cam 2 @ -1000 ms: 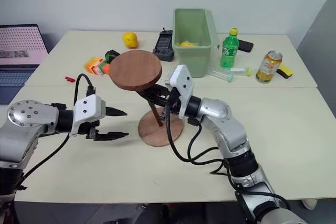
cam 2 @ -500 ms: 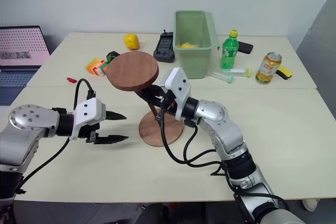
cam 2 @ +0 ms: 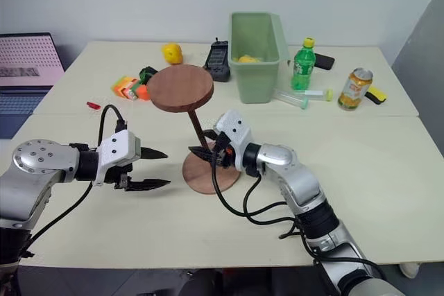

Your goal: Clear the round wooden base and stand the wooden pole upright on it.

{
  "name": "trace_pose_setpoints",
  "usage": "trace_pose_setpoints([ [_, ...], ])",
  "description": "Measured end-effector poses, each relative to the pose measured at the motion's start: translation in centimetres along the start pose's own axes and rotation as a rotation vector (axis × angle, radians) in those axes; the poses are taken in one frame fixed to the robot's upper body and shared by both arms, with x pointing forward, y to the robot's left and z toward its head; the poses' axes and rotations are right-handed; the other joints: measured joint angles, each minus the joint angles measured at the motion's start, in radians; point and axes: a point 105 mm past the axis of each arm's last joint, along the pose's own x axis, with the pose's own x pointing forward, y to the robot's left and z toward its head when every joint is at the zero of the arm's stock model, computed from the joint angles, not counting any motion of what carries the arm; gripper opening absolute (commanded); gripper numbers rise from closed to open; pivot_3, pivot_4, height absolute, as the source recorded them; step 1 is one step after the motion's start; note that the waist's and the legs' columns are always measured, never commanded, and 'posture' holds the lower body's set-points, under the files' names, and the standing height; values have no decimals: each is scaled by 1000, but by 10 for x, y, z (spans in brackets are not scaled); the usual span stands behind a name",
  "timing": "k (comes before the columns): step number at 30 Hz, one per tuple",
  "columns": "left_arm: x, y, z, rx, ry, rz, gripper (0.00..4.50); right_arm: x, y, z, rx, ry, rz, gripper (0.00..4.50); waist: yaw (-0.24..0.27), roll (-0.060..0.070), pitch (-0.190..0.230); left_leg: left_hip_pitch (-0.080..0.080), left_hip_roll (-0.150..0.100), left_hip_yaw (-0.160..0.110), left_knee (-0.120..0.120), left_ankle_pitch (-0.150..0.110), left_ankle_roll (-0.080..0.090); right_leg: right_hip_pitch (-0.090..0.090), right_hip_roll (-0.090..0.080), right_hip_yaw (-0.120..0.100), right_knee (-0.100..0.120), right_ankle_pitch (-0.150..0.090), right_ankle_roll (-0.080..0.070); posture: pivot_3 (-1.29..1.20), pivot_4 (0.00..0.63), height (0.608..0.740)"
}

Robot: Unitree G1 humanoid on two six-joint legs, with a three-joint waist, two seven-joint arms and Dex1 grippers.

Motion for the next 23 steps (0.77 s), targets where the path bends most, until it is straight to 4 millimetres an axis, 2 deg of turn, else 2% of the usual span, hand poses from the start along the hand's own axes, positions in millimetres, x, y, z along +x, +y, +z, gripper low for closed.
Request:
trace_pose_setpoints([
  [2, 0, -1, 2, 2, -10, -3, 3449, -2, 1, 2, -14, 5, 7, 3746, 0, 0, 0, 0, 0, 0, 0, 0, 0, 0, 0, 0, 0, 0, 0, 0, 150, 740],
  [9, 0, 6, 8, -36, -59, 49, 3449, -15, -6, -7, -60, 84, 4, 3746, 2, 0, 0, 0, 0, 0, 0, 0, 0, 0, 0, 0, 0, 0, 0, 0, 150, 740],
  [14, -2, 13, 8, -55, -58, 100, 3449, -40, -20, -10, -104, 143, -34, 3746, 3, 0, 0, -1, 0, 0, 0, 0, 0, 0, 0, 0, 0, 0, 0, 0, 150, 740],
  [17, -12, 17, 2, -84, -37, 141, 3449, -73, -34, -9, -149, 192, -80, 3746, 3, 0, 0, -1, -1, 0, 0, 0, 0, 0, 0, 0, -1, 0, 0, 0, 150, 740],
  [19, -22, 16, -7, -102, -3, 149, 3449, -111, -17, -1, -187, 211, 6, 3746, 4, 1, 1, -2, 0, -1, -1, 0, 1, 0, 0, -1, -2, 0, 0, 0, 150, 740],
  [21, -35, 17, -21, -150, 33, 180, 3449, -146, -14, 8, -200, 261, 19, 3746, 7, 2, 1, -5, 0, -1, 0, 0, 1, -1, 0, -2, -4, 0, 0, 0, 150, 740],
  [23, -38, 19, -23, -161, 31, 190, 3449, -161, -7, 24, -230, 256, 32, 3746, 8, 1, 1, -5, 0, -1, 1, 0, 1, 0, 0, -1, -2, 0, 0, 0, 150, 740],
])
